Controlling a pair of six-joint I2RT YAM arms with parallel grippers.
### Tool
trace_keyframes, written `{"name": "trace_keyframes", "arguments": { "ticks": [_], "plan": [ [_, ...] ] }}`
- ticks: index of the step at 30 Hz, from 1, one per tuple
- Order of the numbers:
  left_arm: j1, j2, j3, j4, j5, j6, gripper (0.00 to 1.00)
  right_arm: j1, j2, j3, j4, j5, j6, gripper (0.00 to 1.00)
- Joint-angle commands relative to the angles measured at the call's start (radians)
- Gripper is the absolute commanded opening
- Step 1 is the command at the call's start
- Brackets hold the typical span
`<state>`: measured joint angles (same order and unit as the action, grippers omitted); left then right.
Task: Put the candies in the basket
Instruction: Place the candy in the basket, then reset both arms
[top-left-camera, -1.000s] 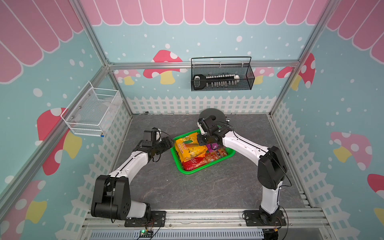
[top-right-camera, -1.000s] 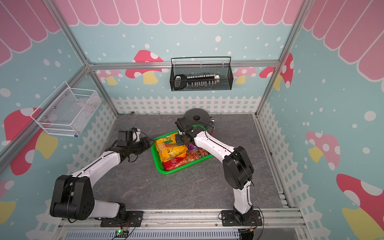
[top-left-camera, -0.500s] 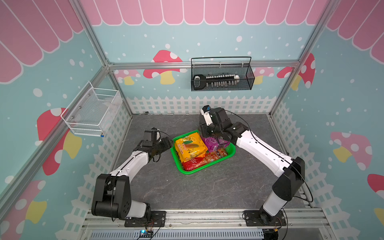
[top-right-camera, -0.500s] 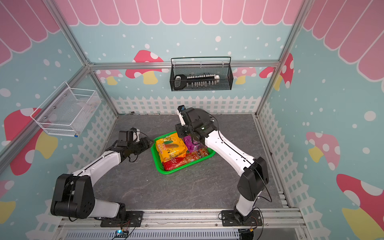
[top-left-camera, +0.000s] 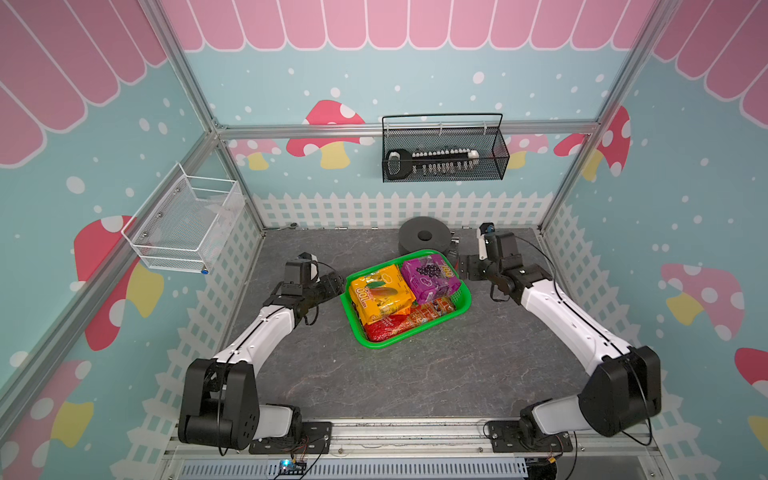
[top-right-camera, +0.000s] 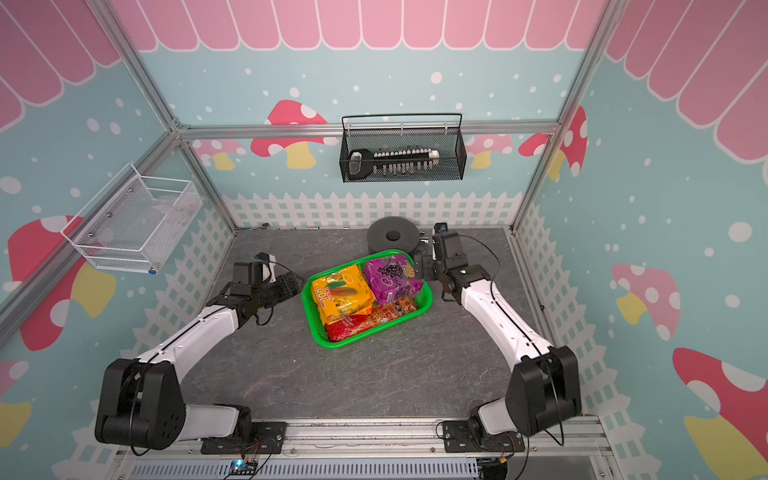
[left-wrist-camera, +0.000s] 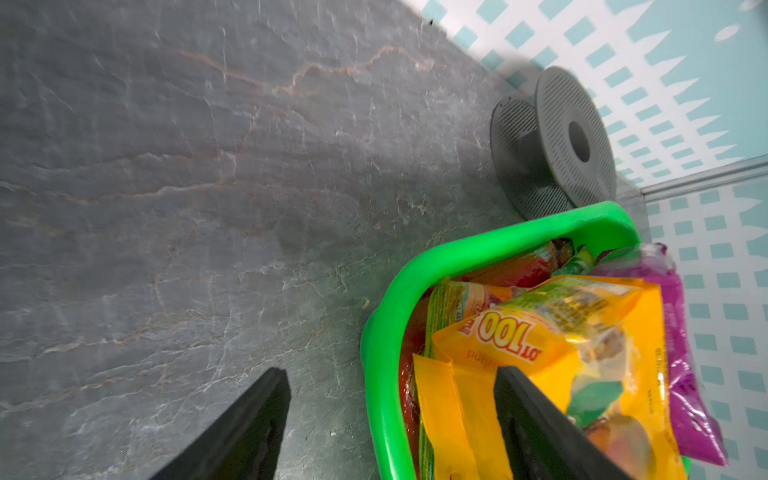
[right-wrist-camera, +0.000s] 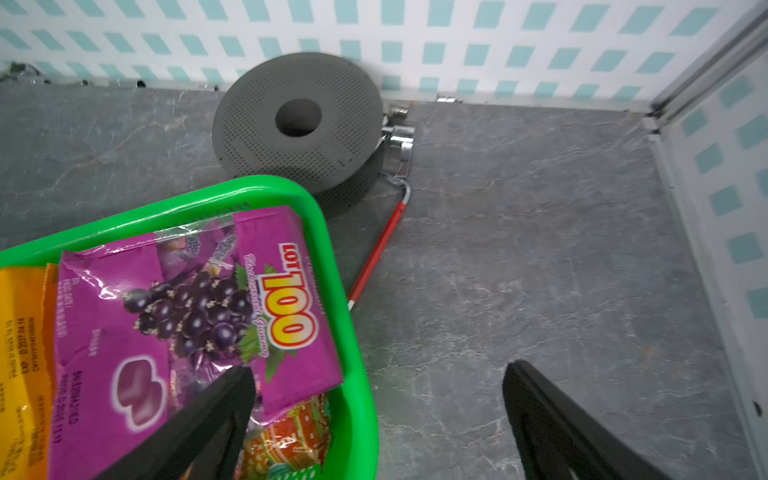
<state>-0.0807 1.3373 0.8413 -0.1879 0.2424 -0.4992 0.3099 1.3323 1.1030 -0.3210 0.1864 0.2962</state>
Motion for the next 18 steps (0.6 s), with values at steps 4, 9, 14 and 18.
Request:
{"name": "trace_keyframes", "arguments": {
  "ticks": [4, 9, 14, 18],
  "plan": [
    [0.003, -0.066, -0.007, 0.098, -0.096, 0.054, 0.99, -0.002, -0.353, -0.432, 0.66, 0.09, -0.318, 0.99],
    [0.002, -0.099, -0.021, 0.155, -0.103, 0.116, 0.99, -0.019, -0.458, -0.708, 0.974, 0.26, -0.371, 0.99],
    [-0.006, -0.136, -0.103, 0.271, -0.135, 0.272, 0.99, -0.119, -0.428, -0.87, 1.112, 0.222, -0.357, 0.99],
    [-0.006, -0.147, -0.193, 0.386, -0.164, 0.324, 0.99, -0.202, -0.317, -0.958, 1.311, 0.108, -0.311, 0.99]
  ]
}}
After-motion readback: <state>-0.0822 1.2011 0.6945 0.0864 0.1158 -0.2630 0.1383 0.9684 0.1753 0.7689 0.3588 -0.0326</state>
